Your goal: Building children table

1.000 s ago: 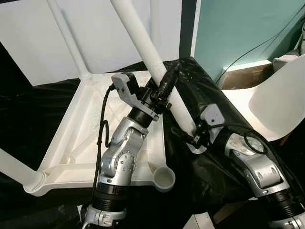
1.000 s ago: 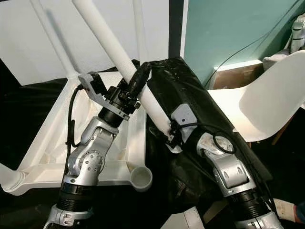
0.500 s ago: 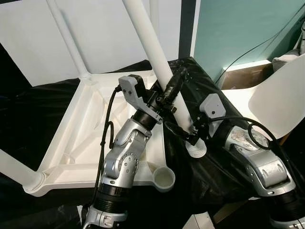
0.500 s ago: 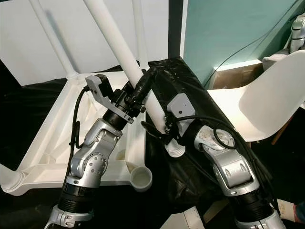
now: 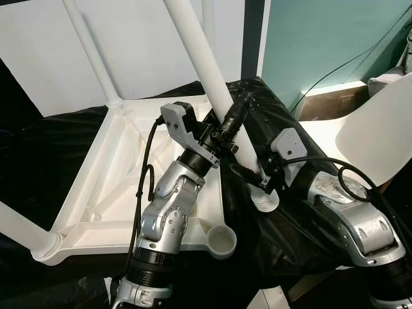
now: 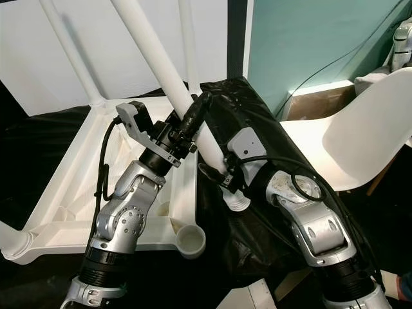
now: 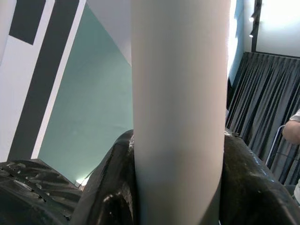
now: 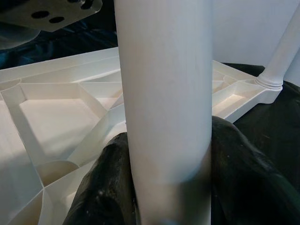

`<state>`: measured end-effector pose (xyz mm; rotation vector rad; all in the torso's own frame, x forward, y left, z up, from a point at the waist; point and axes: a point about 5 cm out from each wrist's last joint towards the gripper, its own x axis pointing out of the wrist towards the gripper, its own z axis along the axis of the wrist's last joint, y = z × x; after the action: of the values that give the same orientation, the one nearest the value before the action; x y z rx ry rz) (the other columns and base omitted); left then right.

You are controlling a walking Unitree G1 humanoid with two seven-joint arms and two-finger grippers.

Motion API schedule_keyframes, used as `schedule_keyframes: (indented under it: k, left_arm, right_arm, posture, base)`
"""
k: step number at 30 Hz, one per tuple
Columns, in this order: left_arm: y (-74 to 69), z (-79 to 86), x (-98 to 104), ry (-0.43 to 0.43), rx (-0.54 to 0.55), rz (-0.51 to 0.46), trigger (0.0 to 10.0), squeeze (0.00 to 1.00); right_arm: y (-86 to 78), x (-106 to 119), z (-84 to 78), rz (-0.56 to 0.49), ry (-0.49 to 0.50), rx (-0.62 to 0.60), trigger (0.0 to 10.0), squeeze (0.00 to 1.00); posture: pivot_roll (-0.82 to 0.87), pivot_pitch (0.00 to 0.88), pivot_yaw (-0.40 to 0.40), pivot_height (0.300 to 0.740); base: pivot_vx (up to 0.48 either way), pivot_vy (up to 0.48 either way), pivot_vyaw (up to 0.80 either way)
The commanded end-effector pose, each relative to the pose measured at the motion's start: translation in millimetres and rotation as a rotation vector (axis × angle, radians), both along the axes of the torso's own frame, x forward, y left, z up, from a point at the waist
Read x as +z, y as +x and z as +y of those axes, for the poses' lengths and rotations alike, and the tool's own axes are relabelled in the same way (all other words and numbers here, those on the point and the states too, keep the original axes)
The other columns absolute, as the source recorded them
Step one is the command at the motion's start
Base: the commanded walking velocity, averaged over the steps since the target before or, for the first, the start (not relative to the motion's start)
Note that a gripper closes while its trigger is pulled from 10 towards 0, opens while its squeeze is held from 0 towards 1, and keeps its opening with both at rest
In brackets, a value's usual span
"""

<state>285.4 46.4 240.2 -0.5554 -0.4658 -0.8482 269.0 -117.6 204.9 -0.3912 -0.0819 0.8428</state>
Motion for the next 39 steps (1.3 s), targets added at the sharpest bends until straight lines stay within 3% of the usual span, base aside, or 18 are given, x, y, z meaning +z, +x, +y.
schedule_keyframes:
  k: [1,2,3,4,9,10,14,18,19,24,27,28,31,32,33,39]
  left_arm:
    - [-1.7,0.3,2,0.013,-0.021,-0.046,0.0,0.00]
    - [-1.5,0.7,1,0.006,-0.023,-0.041,7.5,1.00]
    - [-1.5,0.7,1,0.006,-0.023,-0.041,7.5,1.00]
    - [-1.7,1.1,2,-0.003,-0.026,-0.040,10.0,1.00]
    - [0.6,2.5,4,-0.068,-0.067,0.027,10.0,1.00]
    - [-0.5,3.4,4,-0.085,-0.110,0.045,10.0,0.00]
    - [-9.5,6.9,-6,-0.041,-0.208,0.055,10.0,0.00]
    - [-11.3,10.3,-10,-0.037,-0.204,0.057,10.0,0.00]
    - [-11.7,17.5,-12,-0.060,-0.178,0.061,10.0,0.00]
    - [-14.1,29.4,-14,-0.094,-0.162,0.070,10.0,0.00]
    - [-34.3,38.2,-30,0.040,-0.307,0.073,10.0,0.00]
    - [-41.8,39.1,-39,0.123,-0.360,0.083,10.0,0.00]
    - [-46.3,39.7,-44,0.173,-0.389,0.094,10.0,0.00]
    - [-55.0,40.7,-62,0.313,-0.437,0.117,10.0,0.00]
    - [-58.3,41.5,-68,0.366,-0.448,0.127,10.0,0.00]
    - [-65.5,49.0,-83,0.458,-0.456,0.183,10.0,0.00]
  right_arm:
    - [-1.3,-1,4.9,0.014,-0.004,0.039,0.0,0.00]
    - [-0.1,0,3.5,0.016,-0.002,0.037,0.0,0.00]
    - [-0.1,0,3.5,0.016,-0.002,0.037,0.0,0.00]
    - [1.7,2,1.7,0.019,0.001,0.035,0.0,0.00]
    - [7.8,5,-2.6,0.029,0.015,0.033,0.0,0.00]
    - [9.8,6,-3.5,0.030,0.012,0.038,0.0,0.00]
    - [17.4,14,-7.1,0.027,0.005,0.059,0.0,0.00]
    - [19.5,15,-10.4,0.034,0.006,0.059,0.0,0.00]
    - [23.9,12,-16.9,0.046,0.009,0.037,10.0,0.00]
    - [30.8,8,-26.1,0.056,0.013,-0.011,10.0,0.00]
    - [40.1,12,-26.9,0.006,0.037,-0.077,10.0,0.00]
    - [40.9,14,-23.6,-0.014,0.047,-0.077,10.0,0.00]
    - [41.1,15,-21.3,-0.025,0.053,-0.070,10.0,0.00]
    - [38.5,17,-13.9,-0.034,0.084,-0.035,10.0,0.00]
    - [37.3,17,-11.2,-0.034,0.097,-0.016,10.0,0.00]
    - [35.0,19,-6.9,-0.045,0.112,0.026,10.0,0.00]
  posture:
    - [-0.12,0.000,0.074,0.740]
    - [-0.12,0.000,0.074,0.740]
    - [-0.12,0.000,0.074,0.740]
    - [-0.12,0.000,0.074,0.740]
    - [-0.13,0.000,0.074,0.740]
    - [-0.13,0.000,0.076,0.740]
    - [-0.12,0.000,0.071,0.740]
    - [-0.12,0.000,0.069,0.740]
    - [-0.12,0.000,0.069,0.740]
    - [-0.12,0.000,0.069,0.740]
    - [-0.11,0.000,0.071,0.740]
    - [-0.11,0.000,0.072,0.740]
    - [-0.11,0.000,0.072,0.740]
    - [-0.10,0.000,0.068,0.740]
    - [-0.10,0.000,0.068,0.740]
    - [-0.10,0.000,0.068,0.740]
  base:
    - [0.000,0.000,0.00]
    - [0.000,0.000,0.00]
    - [0.000,0.000,0.00]
    - [0.000,0.000,0.00]
    - [0.000,0.000,0.00]
    - [0.000,0.000,0.00]
    - [0.000,0.000,0.00]
    - [0.000,0.000,0.00]
    - [0.000,0.000,0.00]
    - [0.000,0.000,0.00]
    - [0.000,0.000,0.00]
    - [0.000,0.000,0.00]
    - [0.000,0.000,0.00]
    - [0.000,0.000,0.00]
    - [0.000,0.000,0.00]
    - [0.000,0.000,0.00]
